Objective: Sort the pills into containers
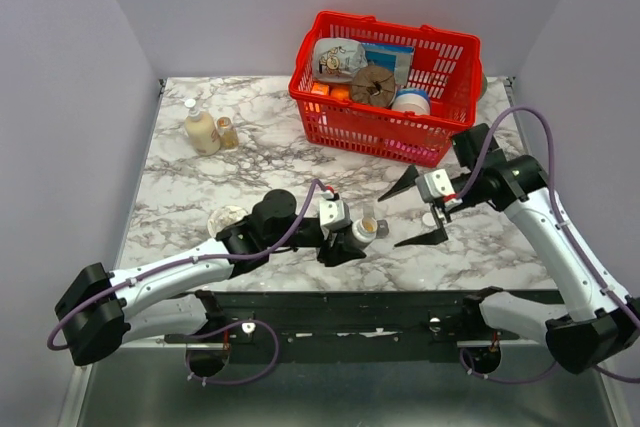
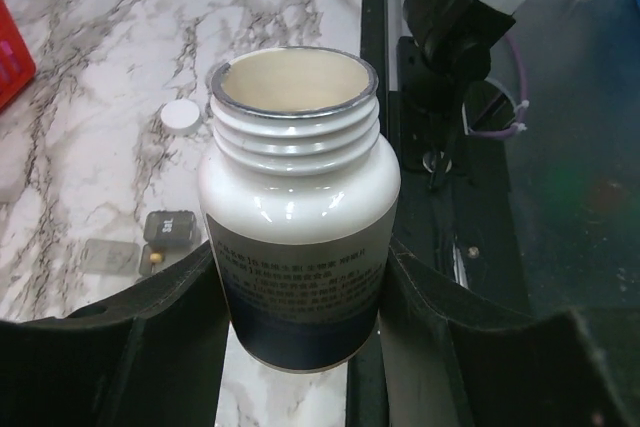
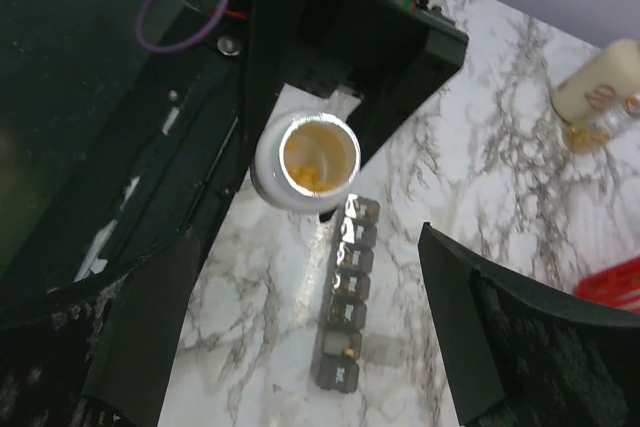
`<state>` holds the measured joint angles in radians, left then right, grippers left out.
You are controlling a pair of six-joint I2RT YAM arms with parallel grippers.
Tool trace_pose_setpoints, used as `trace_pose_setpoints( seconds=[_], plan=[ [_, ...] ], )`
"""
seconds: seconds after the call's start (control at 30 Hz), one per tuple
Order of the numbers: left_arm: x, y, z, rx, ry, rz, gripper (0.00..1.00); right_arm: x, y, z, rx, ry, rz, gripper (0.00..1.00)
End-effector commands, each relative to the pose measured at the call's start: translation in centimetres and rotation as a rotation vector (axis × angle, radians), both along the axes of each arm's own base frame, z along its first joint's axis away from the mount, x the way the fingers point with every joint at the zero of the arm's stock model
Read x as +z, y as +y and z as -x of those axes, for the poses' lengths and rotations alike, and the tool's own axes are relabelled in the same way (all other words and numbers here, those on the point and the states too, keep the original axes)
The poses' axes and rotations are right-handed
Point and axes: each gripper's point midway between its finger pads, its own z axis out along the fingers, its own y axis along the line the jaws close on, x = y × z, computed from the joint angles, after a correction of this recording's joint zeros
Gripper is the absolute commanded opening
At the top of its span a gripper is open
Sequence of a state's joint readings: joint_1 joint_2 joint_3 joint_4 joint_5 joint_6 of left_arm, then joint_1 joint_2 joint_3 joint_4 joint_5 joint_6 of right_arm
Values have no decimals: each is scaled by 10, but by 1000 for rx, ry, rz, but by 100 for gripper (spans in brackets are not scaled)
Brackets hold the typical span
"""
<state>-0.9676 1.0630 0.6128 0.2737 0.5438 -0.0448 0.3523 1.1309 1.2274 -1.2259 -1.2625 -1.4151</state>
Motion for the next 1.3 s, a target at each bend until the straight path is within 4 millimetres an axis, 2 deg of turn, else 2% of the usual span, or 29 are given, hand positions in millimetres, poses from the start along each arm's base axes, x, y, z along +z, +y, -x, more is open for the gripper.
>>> trace_pose_setpoints(
  seconds=[0.0,0.13,0.27,0.47,0.57,0.67,0.7,0.8,0.83,0.9,0.93,0.97,1.13,1.27],
  plan=[
    [24,-7,8,-71,-16,81,0,6,21,-1,10,48,28,98],
    [20,-10,5,-68,-5,62,0,-4,31,11,67,96,84,93],
    [22,-13,2,-62,-9,62,0,-17,40,11,60,113,130,91],
    [25,-14,-2,-49,-2,72,0,-26,47,11,63,135,179,79],
    [27,-13,-7,-26,11,85,0,-33,49,9,52,128,207,67],
    [30,-11,-12,-4,14,98,0,-36,49,9,50,134,218,51],
    [30,-11,-13,-1,15,98,0,-35,49,9,50,136,217,41],
    [32,-10,-17,18,34,106,0,-35,50,10,50,142,217,22],
    [33,-9,-16,19,41,112,0,-35,50,11,50,146,216,20],
    [36,-7,-20,40,69,131,7,-33,51,13,50,157,206,17],
    [38,-5,-20,45,73,141,32,-31,51,13,45,166,198,16],
    [41,-4,-21,46,73,158,41,-28,52,13,42,169,188,15],
    [44,1,-16,50,91,204,60,-20,52,11,31,198,162,12],
    [50,4,-14,50,86,240,69,-14,52,10,32,227,132,11]
  ],
)
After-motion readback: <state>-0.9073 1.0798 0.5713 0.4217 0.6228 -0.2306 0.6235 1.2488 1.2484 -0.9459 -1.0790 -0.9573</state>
